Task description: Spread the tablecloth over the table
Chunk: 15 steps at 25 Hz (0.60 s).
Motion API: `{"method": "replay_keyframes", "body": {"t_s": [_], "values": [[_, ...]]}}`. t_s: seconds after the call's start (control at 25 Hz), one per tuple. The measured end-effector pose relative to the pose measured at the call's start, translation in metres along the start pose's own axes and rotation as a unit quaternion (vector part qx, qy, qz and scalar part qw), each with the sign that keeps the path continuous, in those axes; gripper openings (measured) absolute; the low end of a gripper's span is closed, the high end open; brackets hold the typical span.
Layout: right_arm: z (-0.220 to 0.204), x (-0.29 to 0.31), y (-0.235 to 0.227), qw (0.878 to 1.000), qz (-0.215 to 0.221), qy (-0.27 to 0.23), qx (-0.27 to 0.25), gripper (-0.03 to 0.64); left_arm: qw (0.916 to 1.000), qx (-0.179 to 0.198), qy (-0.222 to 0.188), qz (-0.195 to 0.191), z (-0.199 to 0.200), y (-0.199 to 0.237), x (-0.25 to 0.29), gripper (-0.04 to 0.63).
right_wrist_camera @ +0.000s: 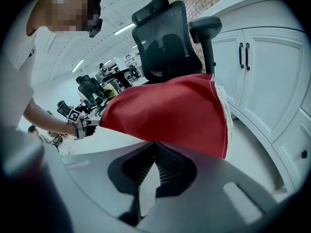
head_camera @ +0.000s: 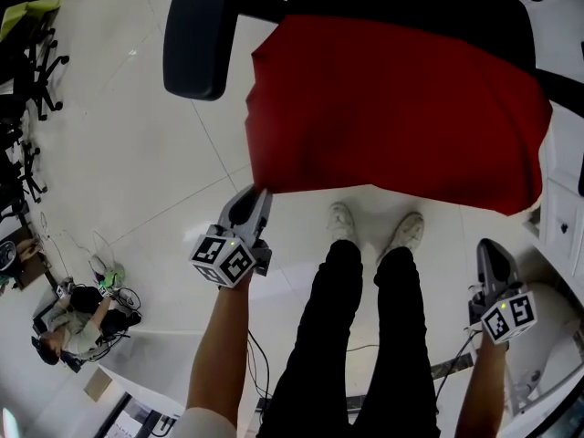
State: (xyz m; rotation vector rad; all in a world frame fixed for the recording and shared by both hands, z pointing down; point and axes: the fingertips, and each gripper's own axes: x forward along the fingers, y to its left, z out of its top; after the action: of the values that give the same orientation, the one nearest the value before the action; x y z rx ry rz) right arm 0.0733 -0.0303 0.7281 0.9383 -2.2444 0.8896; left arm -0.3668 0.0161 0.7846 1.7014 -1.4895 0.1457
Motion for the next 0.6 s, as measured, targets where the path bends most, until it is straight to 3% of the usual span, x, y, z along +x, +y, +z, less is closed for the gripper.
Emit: {"method": "replay_keyframes", "body": {"t_s": [0.04, 0.08, 0.2, 0.44, 0.48, 0.6], "values": [[0.000, -0.001, 0.000, 1.000, -0.001, -0.001, 0.002, 0.008, 0.9999, 0.012, 0.003, 0.004, 0.000, -0.001, -0.003, 0.039], [0.000, -0.002, -0.001, 1.000, -0.005, -0.002, 0.005, 0.008, 0.9998, 0.020, 0.006, 0.003, 0.000, -0.003, -0.005, 0.018], [0.001, -0.010, -0.009, 1.000, -0.027, -0.007, 0.015, 0.008, 0.9996, 0.024, 0.015, -0.001, 0.000, -0.007, -0.008, 0.015], [-0.019, -0.019, -0.069, 0.992, -0.089, -0.039, 0.082, 0.008, 0.9980, 0.046, 0.023, 0.037, 0.012, -0.012, -0.029, 0.014], [-0.023, -0.022, -0.082, 0.990, -0.097, -0.040, 0.090, 0.032, 0.9978, 0.047, 0.023, 0.040, 0.013, -0.014, -0.029, 0.014], [-0.038, -0.019, -0.111, 0.989, -0.108, -0.032, 0.100, 0.195, 0.9972, 0.051, 0.026, 0.048, 0.014, -0.017, -0.030, 0.014]]}}
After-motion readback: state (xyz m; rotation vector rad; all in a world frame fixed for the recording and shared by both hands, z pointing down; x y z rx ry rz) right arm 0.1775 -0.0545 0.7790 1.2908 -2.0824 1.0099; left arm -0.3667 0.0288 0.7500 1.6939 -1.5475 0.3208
